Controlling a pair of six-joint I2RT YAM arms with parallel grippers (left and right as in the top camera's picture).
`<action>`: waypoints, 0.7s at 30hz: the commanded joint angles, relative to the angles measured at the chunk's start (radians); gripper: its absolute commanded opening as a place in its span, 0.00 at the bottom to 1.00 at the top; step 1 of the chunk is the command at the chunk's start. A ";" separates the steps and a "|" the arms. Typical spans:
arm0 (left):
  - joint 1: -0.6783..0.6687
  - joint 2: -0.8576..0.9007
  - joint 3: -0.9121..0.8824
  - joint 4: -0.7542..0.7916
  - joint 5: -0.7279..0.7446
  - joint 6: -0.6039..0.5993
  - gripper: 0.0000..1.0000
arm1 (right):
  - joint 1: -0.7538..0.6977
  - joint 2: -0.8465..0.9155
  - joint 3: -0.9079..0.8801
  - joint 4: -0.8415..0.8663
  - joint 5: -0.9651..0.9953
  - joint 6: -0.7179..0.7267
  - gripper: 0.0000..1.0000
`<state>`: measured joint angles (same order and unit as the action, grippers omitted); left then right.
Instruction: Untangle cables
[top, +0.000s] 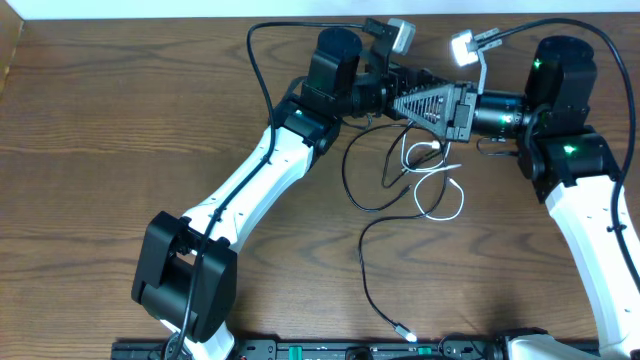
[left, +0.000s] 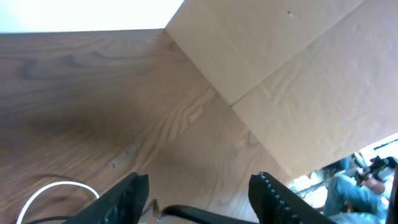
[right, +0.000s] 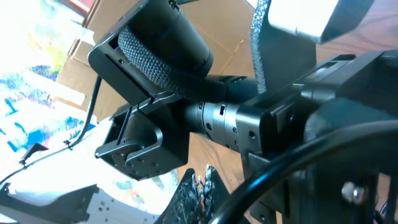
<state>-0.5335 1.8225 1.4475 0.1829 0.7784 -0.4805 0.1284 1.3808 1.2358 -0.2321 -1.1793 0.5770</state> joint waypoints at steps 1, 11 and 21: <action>0.009 0.003 0.007 -0.003 -0.027 -0.015 0.47 | -0.010 -0.006 0.013 0.006 -0.005 0.032 0.01; 0.130 0.003 0.007 -0.337 -0.031 0.095 0.08 | -0.060 -0.006 0.013 -0.192 0.350 -0.069 0.27; 0.180 -0.003 0.007 -0.579 0.033 0.328 0.10 | 0.008 0.108 0.013 -0.331 0.717 -0.126 0.52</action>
<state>-0.3607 1.8236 1.4487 -0.3740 0.8013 -0.2638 0.0937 1.4216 1.2407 -0.5735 -0.5205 0.4778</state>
